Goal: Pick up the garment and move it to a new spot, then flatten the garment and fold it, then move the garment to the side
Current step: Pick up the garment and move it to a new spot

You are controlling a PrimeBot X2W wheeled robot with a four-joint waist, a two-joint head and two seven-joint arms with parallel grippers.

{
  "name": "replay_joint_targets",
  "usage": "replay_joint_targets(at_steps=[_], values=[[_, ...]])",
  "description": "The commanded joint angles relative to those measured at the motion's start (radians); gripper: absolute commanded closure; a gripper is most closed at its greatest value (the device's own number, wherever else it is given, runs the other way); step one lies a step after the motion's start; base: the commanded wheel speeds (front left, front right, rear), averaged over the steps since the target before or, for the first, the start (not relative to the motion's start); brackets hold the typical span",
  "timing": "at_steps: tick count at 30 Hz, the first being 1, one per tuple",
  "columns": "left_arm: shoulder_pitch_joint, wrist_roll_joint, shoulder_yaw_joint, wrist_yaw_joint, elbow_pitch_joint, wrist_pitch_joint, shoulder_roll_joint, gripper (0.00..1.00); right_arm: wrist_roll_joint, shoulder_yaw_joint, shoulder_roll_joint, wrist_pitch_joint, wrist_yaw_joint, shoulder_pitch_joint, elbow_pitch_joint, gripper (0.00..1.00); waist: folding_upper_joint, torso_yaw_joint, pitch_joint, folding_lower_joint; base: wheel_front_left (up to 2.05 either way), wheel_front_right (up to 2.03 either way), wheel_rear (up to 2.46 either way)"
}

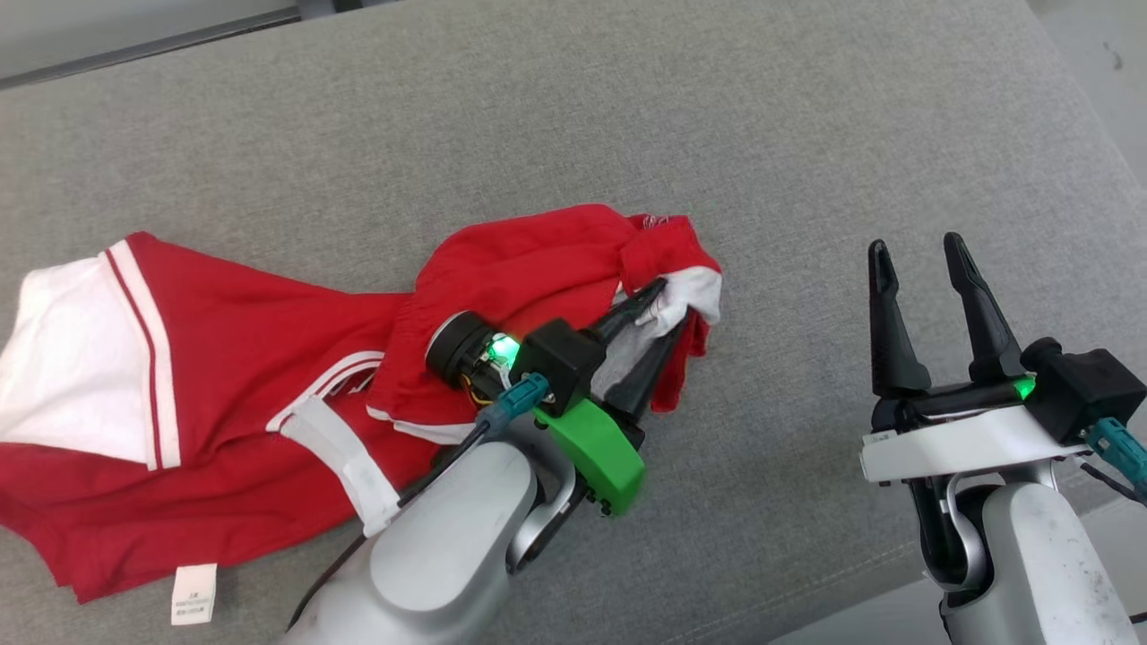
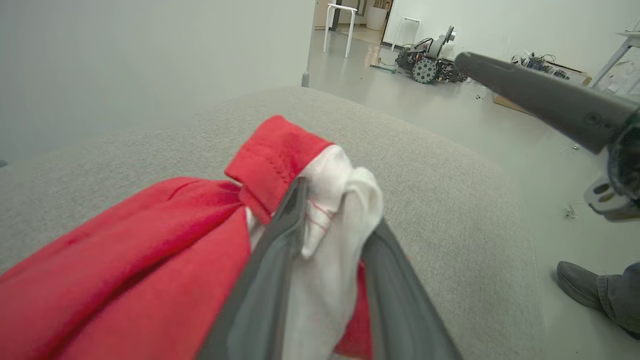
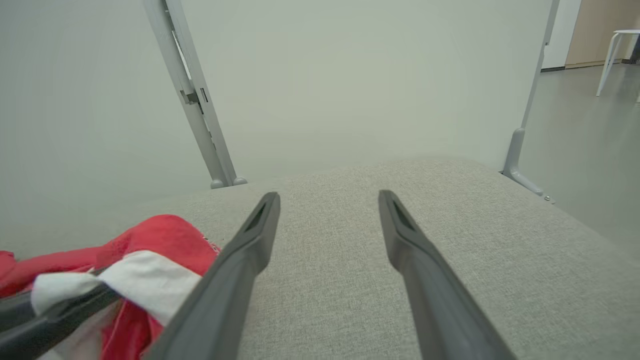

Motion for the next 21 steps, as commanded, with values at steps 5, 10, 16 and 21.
replay_joint_targets(at_steps=[5,10,16,21], values=[[-0.042,0.018,-0.010,0.033,-0.014,-0.038,0.004,0.00,-0.016,0.001,0.001,-0.015,-0.001,-0.014,0.015,0.00,-0.0001,0.000,0.009,0.0000,0.00,0.00,0.00],[-0.001,0.030,0.038,0.078,-0.085,-0.054,0.030,0.00,-0.035,-0.009,0.001,-0.004,-0.001,0.005,0.011,0.00,-0.0001,0.066,-0.045,0.0000,0.00,0.00,0.00],[0.093,0.002,0.185,0.172,-0.189,-0.056,0.106,0.00,-0.052,-0.026,-0.012,0.026,-0.001,0.031,-0.018,0.00,-0.0001,0.156,-0.093,0.0000,0.00,0.00,0.00],[0.194,-0.016,0.340,0.235,-0.245,-0.055,0.172,0.00,-0.060,-0.028,-0.019,0.055,-0.001,0.055,-0.040,0.00,-0.0001,0.212,-0.126,0.0000,0.00,0.00,0.00]])
